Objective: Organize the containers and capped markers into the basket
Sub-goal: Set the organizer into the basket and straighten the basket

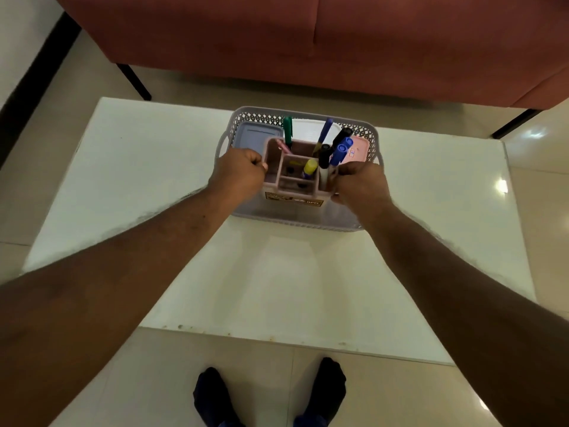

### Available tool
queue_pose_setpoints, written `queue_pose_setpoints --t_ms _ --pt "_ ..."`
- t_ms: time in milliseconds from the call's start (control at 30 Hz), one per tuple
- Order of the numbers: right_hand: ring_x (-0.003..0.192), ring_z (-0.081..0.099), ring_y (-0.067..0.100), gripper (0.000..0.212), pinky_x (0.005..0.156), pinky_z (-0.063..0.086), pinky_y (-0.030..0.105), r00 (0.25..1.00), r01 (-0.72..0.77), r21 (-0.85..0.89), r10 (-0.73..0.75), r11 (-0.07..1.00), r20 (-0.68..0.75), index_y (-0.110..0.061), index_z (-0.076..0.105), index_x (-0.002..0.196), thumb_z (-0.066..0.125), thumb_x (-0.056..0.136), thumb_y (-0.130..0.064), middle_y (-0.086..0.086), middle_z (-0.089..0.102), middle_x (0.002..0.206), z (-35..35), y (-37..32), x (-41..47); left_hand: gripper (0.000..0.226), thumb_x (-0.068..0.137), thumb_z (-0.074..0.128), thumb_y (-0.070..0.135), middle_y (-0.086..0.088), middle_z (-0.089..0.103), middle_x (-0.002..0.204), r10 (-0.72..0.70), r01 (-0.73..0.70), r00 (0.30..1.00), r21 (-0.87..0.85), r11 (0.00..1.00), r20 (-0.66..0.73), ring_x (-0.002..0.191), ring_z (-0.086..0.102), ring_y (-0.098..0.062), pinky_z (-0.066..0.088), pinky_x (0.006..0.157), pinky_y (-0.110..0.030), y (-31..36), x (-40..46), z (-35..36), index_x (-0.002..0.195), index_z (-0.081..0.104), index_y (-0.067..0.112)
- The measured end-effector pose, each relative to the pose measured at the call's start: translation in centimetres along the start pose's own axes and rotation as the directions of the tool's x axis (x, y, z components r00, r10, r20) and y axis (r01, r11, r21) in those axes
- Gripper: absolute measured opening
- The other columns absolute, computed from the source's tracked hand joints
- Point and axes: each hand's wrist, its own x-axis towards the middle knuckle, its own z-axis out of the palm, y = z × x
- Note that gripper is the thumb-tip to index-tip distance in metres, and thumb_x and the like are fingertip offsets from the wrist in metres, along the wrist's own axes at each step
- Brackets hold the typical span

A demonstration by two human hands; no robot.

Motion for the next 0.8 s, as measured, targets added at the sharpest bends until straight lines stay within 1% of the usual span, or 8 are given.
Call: queue_pose_setpoints --t_ms 100,200,367,467,533,633,733,800 --pt "0.086 0.069 0.030 0.019 0.080 0.059 0.047 1.000 -0.026 -0.050 0.026 0.998 -0.012 -0.018 0.073 0.086 0.059 0.081 -0.007 0.010 0.072 0.088 0.5 0.5 0.7 0.010 0.091 0.064 0.017 -0.007 0.072 0.083 0.000 0.000 1.000 -0.027 1.000 0.004 0.078 0.069 -0.027 0.059 0.080 -0.047 -0.4 0.7 0.9 0.090 0.073 0.014" --pt "0.089 0.069 0.029 0.019 0.082 0.059 0.046 0.996 -0.084 -0.026 0.083 0.996 -0.031 -0.019 0.070 0.089 0.061 0.079 -0.006 0.009 0.072 0.092 0.7 1.0 1.3 0.009 0.092 0.063 0.016 -0.008 0.072 0.084 0.018 -0.018 1.000 -0.033 0.999 -0.015 0.078 0.069 -0.027 0.059 0.080 -0.043 0.0 1.4 1.3 0.091 0.072 0.014" --pt "0.089 0.069 0.028 0.024 0.081 0.060 0.044 0.997 -0.076 -0.069 0.074 0.995 -0.038 -0.015 0.072 0.096 0.059 0.077 -0.007 0.008 0.073 0.093 0.0 1.5 1.6 0.013 0.091 0.061 0.016 -0.007 0.071 0.081 0.035 -0.033 0.999 0.043 0.999 -0.039 0.077 0.068 -0.024 0.055 0.068 -0.029 0.2 1.2 2.0 0.091 0.073 0.011" --pt "0.084 0.071 0.028 0.027 0.078 0.061 0.044 0.997 -0.059 -0.063 0.056 0.996 -0.050 -0.018 0.074 0.093 0.055 0.075 -0.009 0.007 0.074 0.088 -0.8 1.6 1.5 0.014 0.090 0.060 0.016 -0.006 0.070 0.076 0.056 -0.054 0.997 0.060 0.997 -0.046 0.072 0.067 -0.023 0.058 0.070 -0.035 0.1 1.0 2.3 0.086 0.072 0.011" --pt "0.079 0.072 0.027 0.025 0.076 0.061 0.044 0.997 -0.051 -0.054 0.047 0.997 -0.062 -0.019 0.074 0.090 0.056 0.075 -0.011 0.006 0.074 0.084 -1.1 1.8 1.4 0.015 0.090 0.059 0.018 -0.004 0.070 0.074 0.078 -0.074 0.995 0.067 0.995 -0.054 0.071 0.067 -0.021 0.056 0.069 -0.033 0.2 0.7 2.4 0.086 0.072 0.011" --pt "0.074 0.073 0.023 0.022 0.077 0.062 0.042 0.997 -0.054 -0.063 0.051 0.997 -0.054 -0.018 0.073 0.094 0.058 0.079 -0.012 0.005 0.075 0.084 -1.3 2.0 1.3 0.014 0.088 0.061 0.020 -0.002 0.070 0.073 0.070 -0.068 0.997 0.052 0.996 -0.038 0.068 0.067 -0.020 0.058 0.070 -0.035 -0.1 0.5 2.8 0.085 0.073 0.013" --pt "0.073 0.073 0.023 0.013 0.076 0.061 0.043 0.999 -0.048 -0.083 0.046 0.995 -0.027 -0.026 0.069 0.075 0.061 0.079 -0.016 0.001 0.074 0.077 -0.8 2.1 1.2 0.015 0.086 0.062 0.019 -0.002 0.069 0.068 0.017 -0.016 1.000 0.053 0.998 -0.017 0.066 0.067 -0.022 0.059 0.070 -0.042 -0.9 0.6 3.1 0.074 0.070 0.017" --pt "0.075 0.073 0.025 0.012 0.076 0.061 0.044 0.999 -0.034 -0.097 0.034 0.995 -0.001 -0.024 0.071 0.077 0.061 0.077 -0.019 0.001 0.074 0.078 -0.2 2.2 1.2 0.018 0.086 0.060 0.017 -0.002 0.068 0.067 0.002 -0.001 1.000 0.071 0.997 -0.007 0.066 0.067 -0.023 0.059 0.070 -0.043 -1.2 0.6 3.3 0.071 0.069 0.017"
